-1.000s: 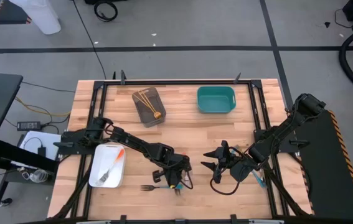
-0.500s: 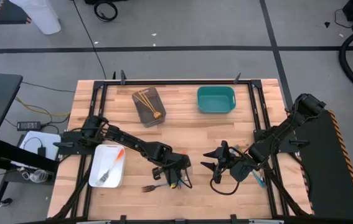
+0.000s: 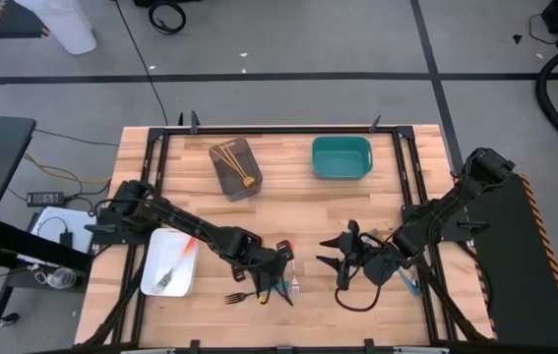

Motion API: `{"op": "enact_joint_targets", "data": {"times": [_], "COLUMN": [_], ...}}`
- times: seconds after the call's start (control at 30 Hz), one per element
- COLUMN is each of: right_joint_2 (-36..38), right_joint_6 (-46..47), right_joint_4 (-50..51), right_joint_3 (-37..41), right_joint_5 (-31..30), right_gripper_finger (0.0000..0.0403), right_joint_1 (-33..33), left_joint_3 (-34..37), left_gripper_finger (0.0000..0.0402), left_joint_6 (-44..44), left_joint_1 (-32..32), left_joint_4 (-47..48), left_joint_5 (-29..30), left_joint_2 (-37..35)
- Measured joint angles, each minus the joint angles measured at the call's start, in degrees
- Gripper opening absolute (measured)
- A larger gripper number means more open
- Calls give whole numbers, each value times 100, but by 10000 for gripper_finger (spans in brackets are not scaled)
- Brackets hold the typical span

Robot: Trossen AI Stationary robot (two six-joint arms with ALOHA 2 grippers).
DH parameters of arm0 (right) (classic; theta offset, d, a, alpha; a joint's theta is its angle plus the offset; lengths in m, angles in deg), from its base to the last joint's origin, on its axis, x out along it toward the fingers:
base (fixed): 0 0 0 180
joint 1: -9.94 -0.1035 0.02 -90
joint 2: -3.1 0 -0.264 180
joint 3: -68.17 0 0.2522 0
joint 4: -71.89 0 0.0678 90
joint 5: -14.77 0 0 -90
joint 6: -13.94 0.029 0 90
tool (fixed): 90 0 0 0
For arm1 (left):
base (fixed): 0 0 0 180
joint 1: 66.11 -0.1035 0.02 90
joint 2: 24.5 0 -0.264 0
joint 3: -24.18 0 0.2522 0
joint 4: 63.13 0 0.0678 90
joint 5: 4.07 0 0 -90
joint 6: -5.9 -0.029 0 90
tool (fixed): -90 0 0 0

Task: Sort silverware by color (type)
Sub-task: Put the orange fork into the white bin

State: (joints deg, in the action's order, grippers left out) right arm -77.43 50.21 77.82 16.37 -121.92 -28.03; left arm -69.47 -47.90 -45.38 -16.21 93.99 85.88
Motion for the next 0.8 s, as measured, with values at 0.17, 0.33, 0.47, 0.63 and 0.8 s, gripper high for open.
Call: {"op": "enact_joint_targets", "data": {"times": [0.17,0.33,0.47,0.63,0.8], "right_joint_2": [0,0,0,0,0], "right_joint_6": [-363,-226,-138,-141,-151], "right_joint_4": [-387,-468,-681,-1022,-1016], "right_joint_3": [-7,-6,-4,-4,-4], "right_joint_5": [335,753,1133,1181,1515], "right_gripper_finger": [197,197,197,197,197], "right_joint_1": [351,825,1113,1281,1397], "left_joint_3": [1,1,3,3,3], "left_gripper_finger": [12,12,12,12,12], "left_joint_6": [84,-417,-997,-1938,-2607], "left_joint_1": [265,372,365,356,367], "left_joint_4": [180,-9,-316,-750,-1326], "left_joint_5": [635,1165,1831,2192,2379], "left_joint_2": [-51,-54,-55,-56,-56]}}
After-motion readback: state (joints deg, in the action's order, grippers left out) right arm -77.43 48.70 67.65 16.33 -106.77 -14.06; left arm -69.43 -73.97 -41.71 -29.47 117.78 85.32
